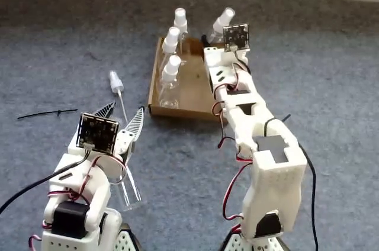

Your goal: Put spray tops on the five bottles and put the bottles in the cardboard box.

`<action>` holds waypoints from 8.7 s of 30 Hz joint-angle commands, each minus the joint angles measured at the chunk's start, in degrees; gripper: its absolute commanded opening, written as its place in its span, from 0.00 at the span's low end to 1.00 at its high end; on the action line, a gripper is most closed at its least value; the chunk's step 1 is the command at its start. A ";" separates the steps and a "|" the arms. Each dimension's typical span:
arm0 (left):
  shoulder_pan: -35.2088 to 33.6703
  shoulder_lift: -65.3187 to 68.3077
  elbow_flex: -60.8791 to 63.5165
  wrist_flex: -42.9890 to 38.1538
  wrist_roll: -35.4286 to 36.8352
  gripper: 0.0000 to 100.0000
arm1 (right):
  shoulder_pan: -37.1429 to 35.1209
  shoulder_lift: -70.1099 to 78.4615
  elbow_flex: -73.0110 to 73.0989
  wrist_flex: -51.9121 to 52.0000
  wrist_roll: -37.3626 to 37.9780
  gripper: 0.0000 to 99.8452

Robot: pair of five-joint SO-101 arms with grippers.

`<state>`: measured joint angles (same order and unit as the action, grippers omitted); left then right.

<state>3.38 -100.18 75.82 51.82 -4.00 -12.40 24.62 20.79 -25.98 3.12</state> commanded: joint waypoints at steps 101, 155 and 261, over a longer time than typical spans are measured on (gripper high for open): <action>-20.35 36.79 -38.20 7.38 0.35 0.19 | -18.15 -44.09 -34.15 91.82 2.64 0.13; -60.70 119.69 -125.49 36.40 -15.47 0.19 | -47.52 -32.04 12.09 69.49 -14.33 0.00; -15.25 154.24 -121.80 23.74 17.41 0.19 | 26.24 -8.92 -15.08 88.31 28.84 0.24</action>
<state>-11.30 54.11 -44.53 76.09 13.58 14.33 16.18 8.66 62.46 31.34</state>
